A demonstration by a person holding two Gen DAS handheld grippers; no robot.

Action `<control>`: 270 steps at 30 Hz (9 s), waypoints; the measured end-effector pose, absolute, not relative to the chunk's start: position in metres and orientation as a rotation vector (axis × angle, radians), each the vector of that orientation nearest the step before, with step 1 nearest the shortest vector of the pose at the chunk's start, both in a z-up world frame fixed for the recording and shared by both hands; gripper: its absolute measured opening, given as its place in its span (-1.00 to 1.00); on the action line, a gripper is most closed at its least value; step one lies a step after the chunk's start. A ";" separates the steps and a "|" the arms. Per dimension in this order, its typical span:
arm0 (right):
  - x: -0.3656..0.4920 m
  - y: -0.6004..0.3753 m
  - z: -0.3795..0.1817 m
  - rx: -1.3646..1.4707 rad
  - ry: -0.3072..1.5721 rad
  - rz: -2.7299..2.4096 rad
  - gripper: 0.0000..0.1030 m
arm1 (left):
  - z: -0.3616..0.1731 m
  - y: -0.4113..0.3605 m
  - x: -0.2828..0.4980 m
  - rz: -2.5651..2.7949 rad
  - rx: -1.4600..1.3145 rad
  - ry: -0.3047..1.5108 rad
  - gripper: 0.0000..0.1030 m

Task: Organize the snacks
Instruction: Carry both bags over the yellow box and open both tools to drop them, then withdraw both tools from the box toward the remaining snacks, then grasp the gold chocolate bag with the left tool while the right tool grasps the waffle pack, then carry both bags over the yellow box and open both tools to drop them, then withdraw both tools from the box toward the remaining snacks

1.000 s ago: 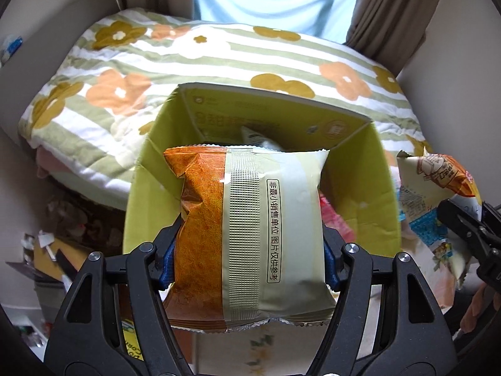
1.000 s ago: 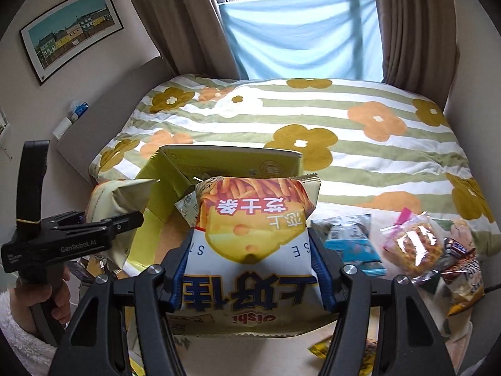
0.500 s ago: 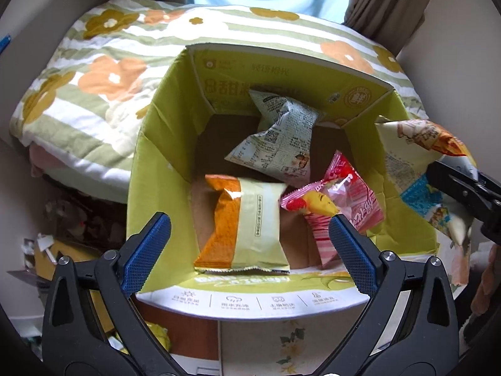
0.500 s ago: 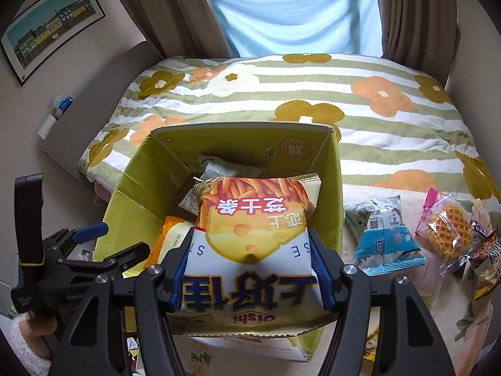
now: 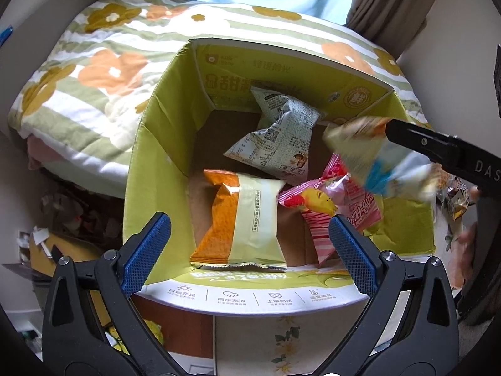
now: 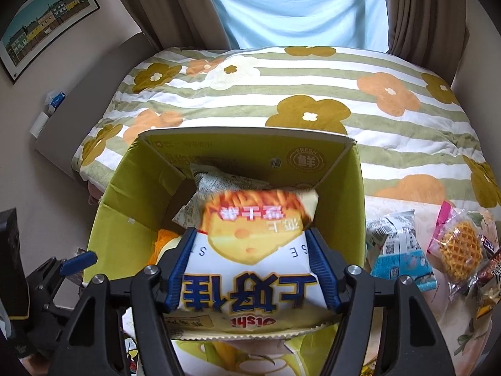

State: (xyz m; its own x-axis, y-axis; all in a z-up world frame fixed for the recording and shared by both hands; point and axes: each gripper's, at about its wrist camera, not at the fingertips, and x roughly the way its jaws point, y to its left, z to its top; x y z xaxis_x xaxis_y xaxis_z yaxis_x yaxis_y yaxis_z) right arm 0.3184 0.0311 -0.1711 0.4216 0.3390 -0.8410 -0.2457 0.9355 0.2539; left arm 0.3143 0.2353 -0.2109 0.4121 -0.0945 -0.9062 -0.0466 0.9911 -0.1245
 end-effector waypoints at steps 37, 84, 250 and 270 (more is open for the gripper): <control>0.222 -0.035 -0.125 0.058 0.946 0.312 0.99 | -0.173 0.173 0.258 -0.132 -0.133 1.061 0.95; 0.305 -0.281 -0.237 -0.003 1.072 0.403 1.00 | -0.351 -0.102 0.258 0.192 -0.619 1.361 0.95; 0.218 -0.080 -0.139 0.001 0.811 0.247 0.99 | -0.141 0.111 0.317 -0.186 -0.113 0.957 0.99; 0.271 -0.246 -0.178 -0.134 0.881 0.411 0.99 | -0.183 -0.083 0.342 -0.076 -0.168 1.030 0.99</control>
